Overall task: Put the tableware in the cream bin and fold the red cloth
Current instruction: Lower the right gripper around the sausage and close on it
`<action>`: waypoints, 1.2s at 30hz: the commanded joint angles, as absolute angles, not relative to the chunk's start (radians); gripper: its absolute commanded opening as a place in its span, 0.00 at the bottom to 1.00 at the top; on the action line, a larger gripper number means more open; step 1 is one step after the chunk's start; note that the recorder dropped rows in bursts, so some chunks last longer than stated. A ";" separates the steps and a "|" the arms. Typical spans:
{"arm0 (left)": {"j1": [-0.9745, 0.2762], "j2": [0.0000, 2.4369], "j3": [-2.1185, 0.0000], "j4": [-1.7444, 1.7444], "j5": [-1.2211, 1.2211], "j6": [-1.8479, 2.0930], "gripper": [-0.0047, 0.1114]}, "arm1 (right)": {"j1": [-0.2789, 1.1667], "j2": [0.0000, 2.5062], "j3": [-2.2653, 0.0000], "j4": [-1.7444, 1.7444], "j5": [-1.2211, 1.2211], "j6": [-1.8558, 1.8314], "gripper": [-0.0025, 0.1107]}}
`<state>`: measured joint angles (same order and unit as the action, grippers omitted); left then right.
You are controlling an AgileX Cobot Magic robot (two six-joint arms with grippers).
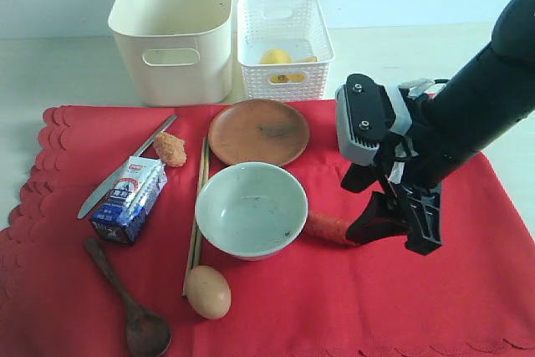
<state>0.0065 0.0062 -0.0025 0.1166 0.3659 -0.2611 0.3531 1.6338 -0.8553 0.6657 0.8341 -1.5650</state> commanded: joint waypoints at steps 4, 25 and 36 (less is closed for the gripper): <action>-0.001 0.000 0.000 0.122 0.361 -0.258 0.04 | 0.349 1.732 -0.852 0.704 0.788 -1.588 0.57; -0.001 0.000 0.000 0.122 0.361 -0.258 0.04 | 0.430 1.839 -0.854 0.749 0.600 -1.586 0.57; -0.001 0.000 0.000 0.122 0.361 -0.258 0.04 | 0.437 1.841 -0.854 0.748 0.554 -1.559 0.39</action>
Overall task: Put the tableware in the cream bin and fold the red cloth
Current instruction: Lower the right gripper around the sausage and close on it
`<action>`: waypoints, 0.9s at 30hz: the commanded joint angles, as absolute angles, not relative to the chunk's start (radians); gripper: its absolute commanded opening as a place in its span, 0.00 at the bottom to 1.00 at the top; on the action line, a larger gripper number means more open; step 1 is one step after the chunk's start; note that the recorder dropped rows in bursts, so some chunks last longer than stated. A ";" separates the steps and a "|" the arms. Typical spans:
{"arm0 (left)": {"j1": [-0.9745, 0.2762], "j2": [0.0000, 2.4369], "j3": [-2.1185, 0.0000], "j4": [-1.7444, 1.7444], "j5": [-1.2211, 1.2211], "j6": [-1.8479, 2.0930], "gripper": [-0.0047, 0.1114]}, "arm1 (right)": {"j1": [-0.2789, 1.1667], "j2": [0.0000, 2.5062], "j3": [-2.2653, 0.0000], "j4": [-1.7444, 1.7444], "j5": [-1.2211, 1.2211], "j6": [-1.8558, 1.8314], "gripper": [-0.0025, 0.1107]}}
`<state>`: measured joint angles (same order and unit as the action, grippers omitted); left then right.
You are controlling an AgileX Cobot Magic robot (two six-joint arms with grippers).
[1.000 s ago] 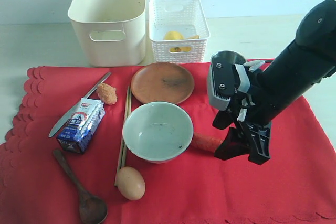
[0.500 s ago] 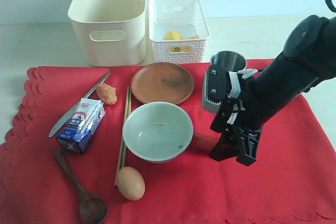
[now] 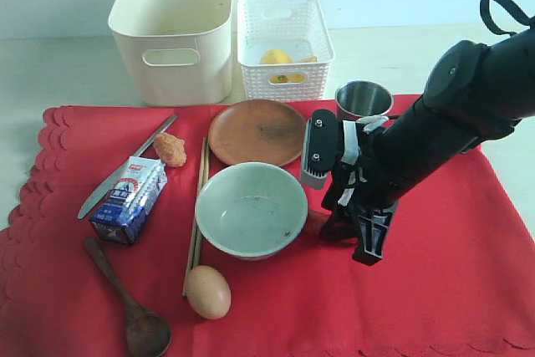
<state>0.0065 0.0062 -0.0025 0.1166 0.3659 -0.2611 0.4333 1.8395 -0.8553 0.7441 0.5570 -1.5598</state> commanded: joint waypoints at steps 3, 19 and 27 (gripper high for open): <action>-0.001 0.000 0.000 0.122 0.361 -0.258 0.04 | 0.437 1.841 -0.854 0.740 0.580 -1.559 0.45; -0.001 0.000 0.000 0.122 0.361 -0.258 0.04 | 0.437 1.849 -0.854 0.698 0.583 -1.469 0.29; -0.001 0.000 0.000 0.122 0.361 -0.258 0.04 | 0.437 1.845 -0.854 0.696 0.665 -1.460 0.02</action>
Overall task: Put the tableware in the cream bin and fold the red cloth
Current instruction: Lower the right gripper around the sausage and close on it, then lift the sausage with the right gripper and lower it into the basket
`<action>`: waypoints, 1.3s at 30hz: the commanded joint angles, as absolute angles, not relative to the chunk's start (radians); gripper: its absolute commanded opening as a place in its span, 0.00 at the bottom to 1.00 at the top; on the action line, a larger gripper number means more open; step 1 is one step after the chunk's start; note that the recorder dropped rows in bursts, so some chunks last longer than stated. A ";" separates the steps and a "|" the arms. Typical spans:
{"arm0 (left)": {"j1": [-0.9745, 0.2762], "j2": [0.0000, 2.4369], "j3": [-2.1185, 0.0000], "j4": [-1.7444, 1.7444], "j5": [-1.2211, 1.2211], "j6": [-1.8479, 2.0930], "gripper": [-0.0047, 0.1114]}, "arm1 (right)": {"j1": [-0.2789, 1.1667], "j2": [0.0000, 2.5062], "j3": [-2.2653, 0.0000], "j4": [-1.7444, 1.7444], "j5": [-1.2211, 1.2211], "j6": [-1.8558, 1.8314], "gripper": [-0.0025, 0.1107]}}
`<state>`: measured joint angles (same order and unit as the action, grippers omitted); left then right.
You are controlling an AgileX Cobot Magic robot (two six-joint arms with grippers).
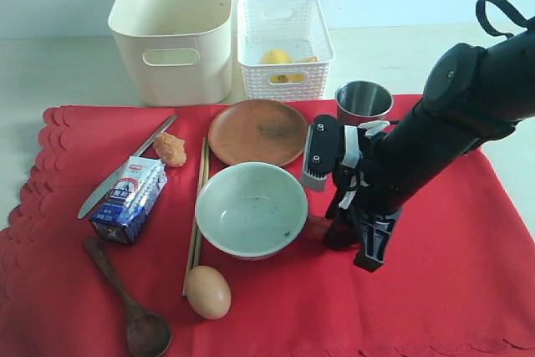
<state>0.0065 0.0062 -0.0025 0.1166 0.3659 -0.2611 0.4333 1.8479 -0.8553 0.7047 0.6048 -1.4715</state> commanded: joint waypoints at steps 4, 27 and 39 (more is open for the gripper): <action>-0.001 0.000 0.000 0.122 0.361 -0.258 0.04 | 0.437 1.820 -0.854 0.677 0.678 -1.423 0.02; -0.001 0.000 0.000 0.122 0.361 -0.258 0.04 | 0.435 1.535 -0.854 0.338 0.713 -0.999 0.02; -0.001 0.000 0.000 0.122 0.361 -0.258 0.04 | 0.435 1.445 -0.871 0.624 0.635 -0.995 0.02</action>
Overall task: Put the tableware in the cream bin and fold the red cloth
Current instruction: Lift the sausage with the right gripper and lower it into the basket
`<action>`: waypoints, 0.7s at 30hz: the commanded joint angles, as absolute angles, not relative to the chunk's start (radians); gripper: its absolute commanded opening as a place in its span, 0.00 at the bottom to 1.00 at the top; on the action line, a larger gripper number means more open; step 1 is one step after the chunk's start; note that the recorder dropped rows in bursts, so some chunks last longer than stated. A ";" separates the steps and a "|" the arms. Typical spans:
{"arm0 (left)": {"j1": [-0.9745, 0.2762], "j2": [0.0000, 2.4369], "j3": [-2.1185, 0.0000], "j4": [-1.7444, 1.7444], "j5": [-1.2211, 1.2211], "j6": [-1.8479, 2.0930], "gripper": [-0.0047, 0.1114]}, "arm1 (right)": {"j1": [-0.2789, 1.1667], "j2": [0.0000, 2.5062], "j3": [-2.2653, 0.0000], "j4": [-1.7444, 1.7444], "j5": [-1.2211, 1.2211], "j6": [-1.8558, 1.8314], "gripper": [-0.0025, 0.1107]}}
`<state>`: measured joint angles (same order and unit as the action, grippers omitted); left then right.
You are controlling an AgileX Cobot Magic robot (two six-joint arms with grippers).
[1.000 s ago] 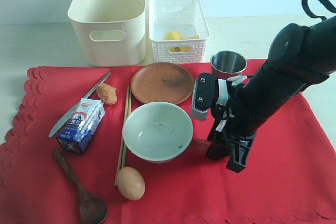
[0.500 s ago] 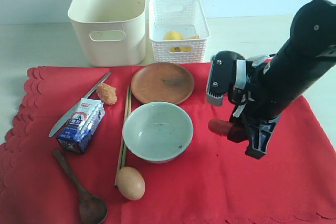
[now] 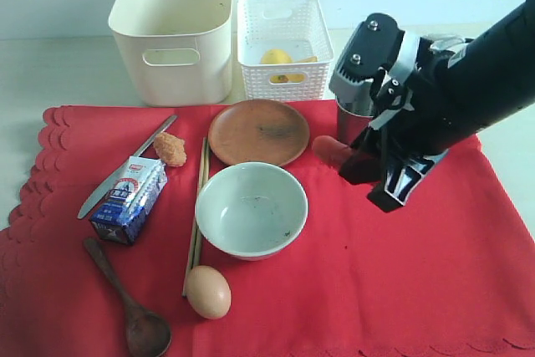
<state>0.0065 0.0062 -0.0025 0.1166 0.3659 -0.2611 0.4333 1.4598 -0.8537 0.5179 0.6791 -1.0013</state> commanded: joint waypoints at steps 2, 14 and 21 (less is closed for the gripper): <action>-0.001 0.000 0.000 0.122 0.361 -0.258 0.04 | 0.435 1.445 -0.896 0.639 0.635 -0.972 0.02; -0.001 0.000 0.000 0.122 0.361 -0.258 0.04 | 0.435 1.577 -1.184 0.648 0.632 -0.708 0.02; -0.001 0.000 0.000 0.122 0.361 -0.258 0.04 | 0.435 1.751 -1.379 0.646 0.630 -0.660 0.02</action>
